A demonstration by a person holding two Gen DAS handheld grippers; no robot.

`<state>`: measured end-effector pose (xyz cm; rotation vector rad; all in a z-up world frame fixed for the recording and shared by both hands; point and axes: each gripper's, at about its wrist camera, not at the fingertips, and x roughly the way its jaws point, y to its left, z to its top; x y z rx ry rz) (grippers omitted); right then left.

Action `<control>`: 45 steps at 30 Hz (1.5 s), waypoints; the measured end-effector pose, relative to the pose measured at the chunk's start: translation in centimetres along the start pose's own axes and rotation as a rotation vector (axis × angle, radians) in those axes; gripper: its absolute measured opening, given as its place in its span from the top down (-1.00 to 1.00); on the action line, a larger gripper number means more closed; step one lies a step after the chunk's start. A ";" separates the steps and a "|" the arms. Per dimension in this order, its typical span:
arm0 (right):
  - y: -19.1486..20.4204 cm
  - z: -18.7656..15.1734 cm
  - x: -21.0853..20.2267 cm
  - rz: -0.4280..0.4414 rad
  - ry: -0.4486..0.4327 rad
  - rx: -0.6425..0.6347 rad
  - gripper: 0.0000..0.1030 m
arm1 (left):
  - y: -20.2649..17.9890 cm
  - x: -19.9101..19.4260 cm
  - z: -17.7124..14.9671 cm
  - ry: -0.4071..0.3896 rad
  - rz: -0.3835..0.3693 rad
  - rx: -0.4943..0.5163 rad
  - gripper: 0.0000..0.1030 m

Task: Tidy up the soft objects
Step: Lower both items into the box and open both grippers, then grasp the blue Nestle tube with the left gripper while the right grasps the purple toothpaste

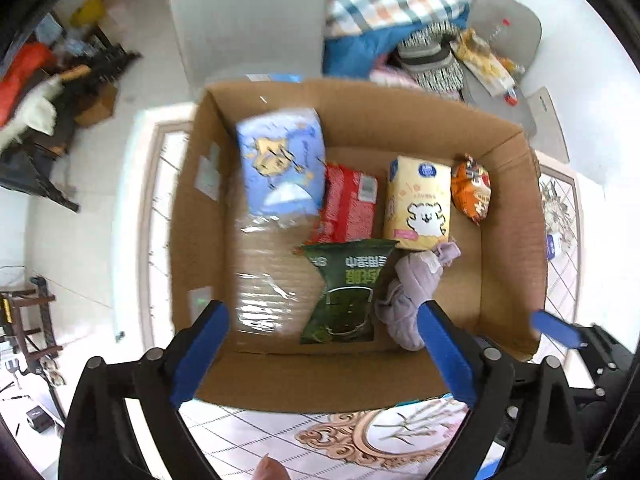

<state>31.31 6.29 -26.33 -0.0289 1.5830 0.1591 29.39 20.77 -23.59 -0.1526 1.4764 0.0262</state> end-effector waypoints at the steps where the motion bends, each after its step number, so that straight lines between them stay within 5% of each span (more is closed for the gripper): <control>1: -0.2 -0.5 -0.6 -0.015 -0.022 0.000 -0.86 | -0.2 -0.4 -0.3 -0.017 0.010 -0.002 -0.97; 16: -1.1 -5.8 -7.8 -0.029 -0.171 -0.015 -0.98 | -2.0 -6.7 -5.8 -0.169 0.041 -0.026 -0.97; 21: -3.5 -7.1 -10.2 0.031 -0.200 0.025 -0.98 | -5.9 -9.1 -6.0 -0.213 0.031 0.021 -0.97; 25: -9.6 -8.4 -11.3 0.063 -0.203 0.141 -0.98 | -11.6 -9.5 -5.6 -0.212 0.023 0.116 -0.97; 33: -25.3 -11.0 -9.1 0.006 -0.135 0.393 -0.98 | -25.0 -2.0 -6.3 -0.054 0.053 0.286 -0.97; 36: -30.1 -11.9 -8.2 -0.012 -0.112 0.440 -0.98 | -29.0 2.5 -6.7 0.037 0.026 0.306 -0.97; 39: -34.2 -12.2 -7.0 -0.015 -0.078 0.463 -0.98 | -31.5 6.9 -6.2 0.067 0.075 0.297 -0.94; 43: -37.6 -10.7 -4.9 0.100 -0.028 0.491 -0.98 | -32.9 12.3 -5.6 0.140 0.161 0.258 -0.59; 45: -38.4 -9.2 -3.5 0.157 0.004 0.493 -0.98 | -33.0 14.2 -5.5 0.171 0.194 0.234 -0.57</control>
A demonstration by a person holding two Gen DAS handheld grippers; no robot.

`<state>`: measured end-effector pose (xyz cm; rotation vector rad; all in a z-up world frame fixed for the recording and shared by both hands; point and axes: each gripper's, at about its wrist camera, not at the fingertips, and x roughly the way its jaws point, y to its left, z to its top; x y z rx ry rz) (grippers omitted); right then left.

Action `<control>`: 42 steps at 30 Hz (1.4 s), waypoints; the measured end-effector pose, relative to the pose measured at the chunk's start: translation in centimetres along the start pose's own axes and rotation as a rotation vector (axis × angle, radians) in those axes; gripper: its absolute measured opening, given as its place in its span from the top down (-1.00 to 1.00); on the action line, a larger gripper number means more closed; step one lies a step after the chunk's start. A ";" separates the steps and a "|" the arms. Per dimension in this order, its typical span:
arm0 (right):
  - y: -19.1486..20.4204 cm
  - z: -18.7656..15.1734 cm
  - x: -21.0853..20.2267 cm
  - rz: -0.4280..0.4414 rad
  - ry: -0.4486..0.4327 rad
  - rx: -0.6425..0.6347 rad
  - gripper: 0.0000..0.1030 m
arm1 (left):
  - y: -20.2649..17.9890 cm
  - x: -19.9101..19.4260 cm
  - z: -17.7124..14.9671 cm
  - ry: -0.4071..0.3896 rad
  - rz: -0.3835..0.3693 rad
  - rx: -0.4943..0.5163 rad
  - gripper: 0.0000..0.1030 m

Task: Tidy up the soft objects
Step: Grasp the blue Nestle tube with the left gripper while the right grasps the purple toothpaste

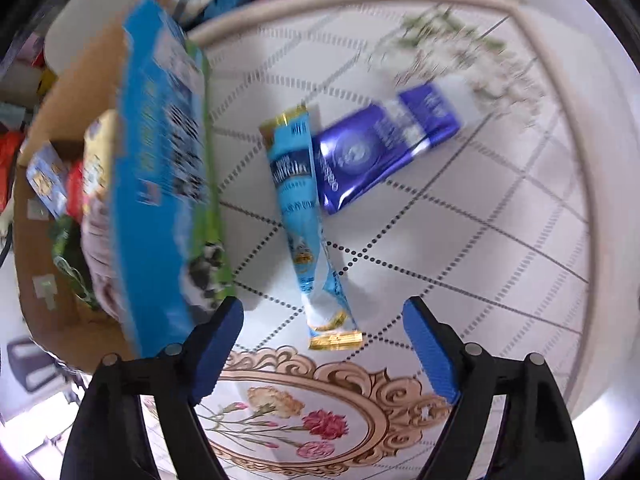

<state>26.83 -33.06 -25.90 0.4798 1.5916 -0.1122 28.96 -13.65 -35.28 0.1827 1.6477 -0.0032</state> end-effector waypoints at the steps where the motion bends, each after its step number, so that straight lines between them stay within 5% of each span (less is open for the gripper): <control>1: 0.4 1.0 0.7 0.012 0.022 -0.007 -0.98 | -0.2 0.3 0.0 -0.003 0.022 -0.007 -0.57; 6: 3.4 5.8 4.9 0.068 0.146 -0.013 -0.97 | -1.0 0.9 -0.1 -0.035 0.105 -0.036 -0.58; 13: 8.0 11.1 12.2 0.034 0.357 0.039 -0.94 | -1.2 1.7 -0.7 -0.063 0.198 -0.083 -0.58; 16: 9.1 12.1 15.2 0.011 0.432 0.094 -0.84 | -1.1 2.2 -1.2 -0.050 0.219 -0.117 -0.58; 19: 9.7 12.3 17.9 -0.004 0.511 0.155 -0.45 | -1.0 2.6 -1.3 -0.055 0.236 -0.134 -0.58; 21: 10.2 12.5 19.1 -0.024 0.549 0.165 -0.43 | -0.8 2.7 -1.0 -0.032 0.233 -0.148 -0.58; 24: 10.3 12.7 20.1 -0.027 0.573 0.207 -0.27 | -0.5 2.8 -0.9 -0.025 0.229 -0.170 -0.58; 34: 12.3 14.6 20.4 -0.091 0.528 0.239 -0.27 | 0.3 2.6 -1.5 -0.015 0.153 -0.164 -0.58; 42: 14.7 14.6 18.9 -0.368 0.493 -0.197 -0.12 | -0.5 3.8 -3.4 0.027 0.086 -0.148 -0.58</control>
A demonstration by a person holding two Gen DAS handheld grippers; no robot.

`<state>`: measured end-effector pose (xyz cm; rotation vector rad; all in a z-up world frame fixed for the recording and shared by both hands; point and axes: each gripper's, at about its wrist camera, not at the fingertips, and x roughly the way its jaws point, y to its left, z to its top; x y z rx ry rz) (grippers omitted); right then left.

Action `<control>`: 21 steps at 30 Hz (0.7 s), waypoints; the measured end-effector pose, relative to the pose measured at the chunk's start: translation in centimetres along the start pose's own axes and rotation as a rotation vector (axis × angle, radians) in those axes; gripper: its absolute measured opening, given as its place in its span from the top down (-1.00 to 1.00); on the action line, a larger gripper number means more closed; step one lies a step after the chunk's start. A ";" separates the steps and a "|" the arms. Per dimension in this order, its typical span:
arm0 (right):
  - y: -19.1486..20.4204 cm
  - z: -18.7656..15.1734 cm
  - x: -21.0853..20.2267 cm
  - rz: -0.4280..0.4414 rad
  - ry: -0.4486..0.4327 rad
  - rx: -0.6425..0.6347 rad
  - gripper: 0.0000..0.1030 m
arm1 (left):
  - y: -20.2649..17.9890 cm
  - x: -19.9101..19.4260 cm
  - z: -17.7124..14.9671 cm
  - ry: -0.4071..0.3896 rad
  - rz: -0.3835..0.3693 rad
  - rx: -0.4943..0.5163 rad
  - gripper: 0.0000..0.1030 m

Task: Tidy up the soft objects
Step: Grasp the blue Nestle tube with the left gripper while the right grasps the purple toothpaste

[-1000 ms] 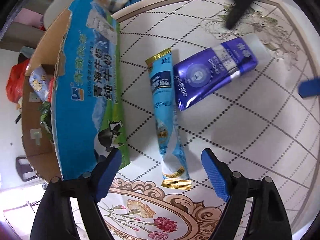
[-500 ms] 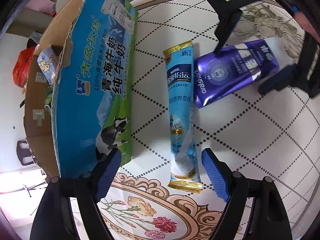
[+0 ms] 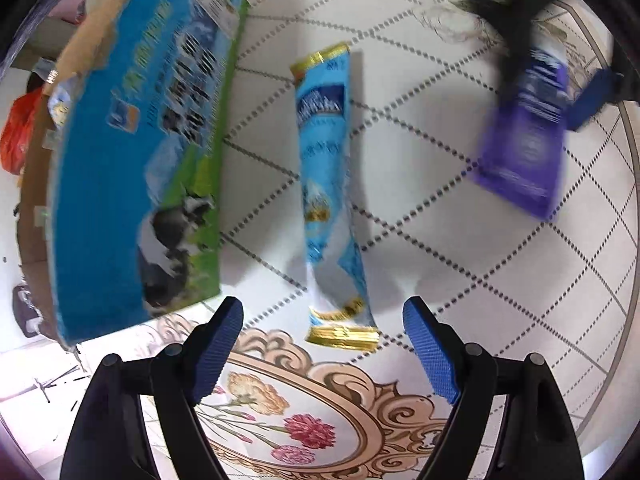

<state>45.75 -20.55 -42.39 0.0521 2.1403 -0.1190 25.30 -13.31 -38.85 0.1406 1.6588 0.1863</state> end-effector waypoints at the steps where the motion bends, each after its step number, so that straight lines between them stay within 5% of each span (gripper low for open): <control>1: -0.3 -0.3 0.0 -0.049 -0.003 -0.044 -0.12 | -0.1 0.2 -0.1 0.008 -0.015 -0.005 -0.58; 5: -1.8 -1.4 -0.2 -0.137 -0.076 -0.124 -0.12 | -0.1 0.5 0.7 0.013 -0.046 -0.018 -0.58; 9: -1.4 -2.8 -0.7 -0.219 -0.252 -0.204 -0.23 | 0.0 1.1 3.4 0.006 -0.053 -0.041 -0.58; 13: -1.1 -4.6 -0.5 -0.235 -0.323 -0.223 -0.10 | 0.0 1.3 5.5 0.005 -0.093 -0.053 -0.57; 19: -1.3 -7.6 0.9 -0.246 -0.309 -0.234 -0.09 | -1.3 0.5 6.8 -0.004 -0.158 0.006 0.32; 21: -1.6 -8.3 1.1 -0.235 -0.316 -0.228 -0.10 | -2.0 0.4 6.5 -0.017 -0.146 0.022 0.46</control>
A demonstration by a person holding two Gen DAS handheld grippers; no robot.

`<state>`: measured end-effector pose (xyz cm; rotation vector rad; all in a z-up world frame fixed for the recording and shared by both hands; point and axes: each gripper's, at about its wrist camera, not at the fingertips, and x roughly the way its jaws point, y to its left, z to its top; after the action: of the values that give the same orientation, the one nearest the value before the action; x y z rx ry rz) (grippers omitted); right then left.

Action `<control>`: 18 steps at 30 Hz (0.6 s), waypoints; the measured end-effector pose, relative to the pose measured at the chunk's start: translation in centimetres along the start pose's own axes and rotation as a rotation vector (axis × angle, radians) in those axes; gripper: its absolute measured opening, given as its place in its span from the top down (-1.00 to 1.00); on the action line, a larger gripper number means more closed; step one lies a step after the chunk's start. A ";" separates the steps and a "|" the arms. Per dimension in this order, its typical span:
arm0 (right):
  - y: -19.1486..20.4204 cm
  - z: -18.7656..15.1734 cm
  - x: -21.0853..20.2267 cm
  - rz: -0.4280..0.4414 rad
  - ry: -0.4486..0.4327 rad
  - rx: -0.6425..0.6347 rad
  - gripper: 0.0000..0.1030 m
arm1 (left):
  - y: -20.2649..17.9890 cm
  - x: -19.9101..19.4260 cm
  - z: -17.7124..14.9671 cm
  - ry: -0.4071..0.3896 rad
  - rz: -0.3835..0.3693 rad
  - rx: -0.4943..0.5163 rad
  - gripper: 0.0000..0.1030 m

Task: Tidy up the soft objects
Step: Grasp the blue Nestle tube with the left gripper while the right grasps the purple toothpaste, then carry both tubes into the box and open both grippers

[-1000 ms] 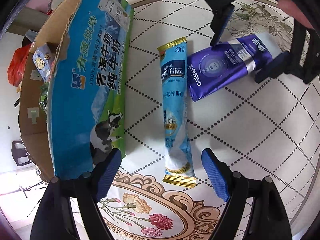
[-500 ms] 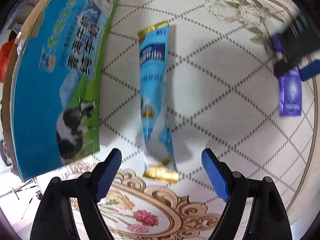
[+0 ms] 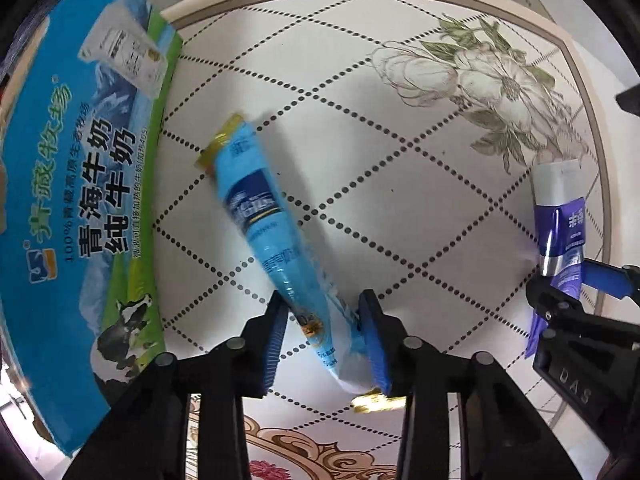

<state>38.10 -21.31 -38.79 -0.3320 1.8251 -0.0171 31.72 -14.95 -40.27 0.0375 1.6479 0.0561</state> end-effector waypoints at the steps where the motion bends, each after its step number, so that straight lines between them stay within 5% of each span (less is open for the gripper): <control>1: 0.0 -0.3 -0.1 0.002 -0.013 0.007 -0.10 | -0.2 0.0 -0.2 0.000 -0.001 0.005 0.57; 8: 1.1 -3.6 -0.5 -0.002 -0.062 0.043 -0.08 | -1.0 -2.7 -3.2 -0.037 -0.083 0.045 0.74; 18: -1.2 -8.4 -6.3 0.153 -0.158 0.106 -0.06 | 2.1 -10.5 -5.3 -0.133 -0.209 0.031 0.74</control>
<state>31.89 -22.38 -30.29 -0.1146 1.6809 0.0183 27.25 -13.56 -29.27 -0.1050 1.5115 -0.1290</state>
